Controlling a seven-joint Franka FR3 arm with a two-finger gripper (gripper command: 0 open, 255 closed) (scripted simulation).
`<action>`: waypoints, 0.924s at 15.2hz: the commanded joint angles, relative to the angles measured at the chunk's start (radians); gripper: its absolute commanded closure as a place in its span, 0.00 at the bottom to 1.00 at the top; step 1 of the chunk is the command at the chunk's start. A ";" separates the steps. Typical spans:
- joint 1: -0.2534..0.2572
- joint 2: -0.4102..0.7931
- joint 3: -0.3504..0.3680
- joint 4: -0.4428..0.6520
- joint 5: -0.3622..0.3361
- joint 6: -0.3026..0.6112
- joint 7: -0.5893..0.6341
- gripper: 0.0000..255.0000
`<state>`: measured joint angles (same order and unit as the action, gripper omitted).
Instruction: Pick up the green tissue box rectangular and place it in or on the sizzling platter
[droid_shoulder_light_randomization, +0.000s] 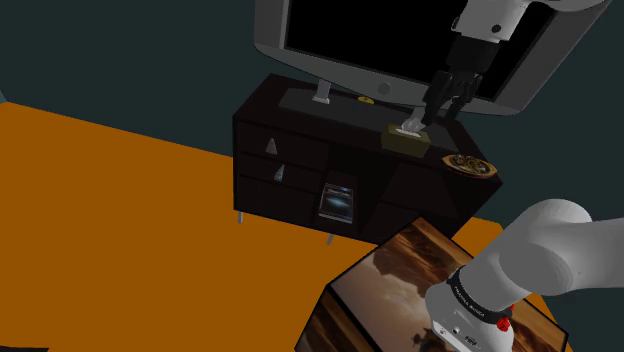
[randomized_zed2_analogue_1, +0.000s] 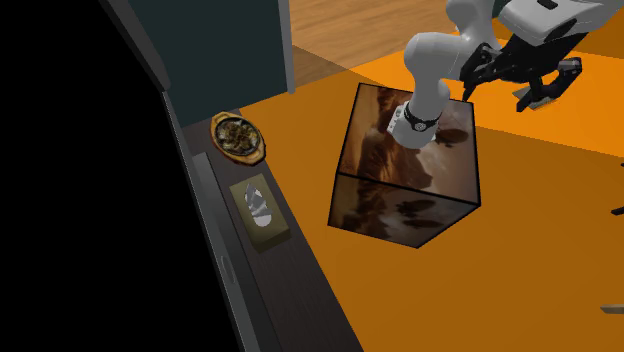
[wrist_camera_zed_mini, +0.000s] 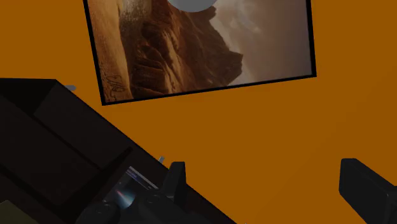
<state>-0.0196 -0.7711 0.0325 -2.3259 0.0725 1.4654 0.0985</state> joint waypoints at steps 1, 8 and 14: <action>0.000 0.000 0.000 0.000 0.000 0.000 0.000 0.00; -0.028 0.050 -0.078 -0.097 -0.174 0.137 -0.181 0.00; -0.062 0.140 -0.149 -0.138 -0.322 0.285 -0.314 0.00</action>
<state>-0.0761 -0.6488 -0.1057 -2.4582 -0.2235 1.7222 -0.1941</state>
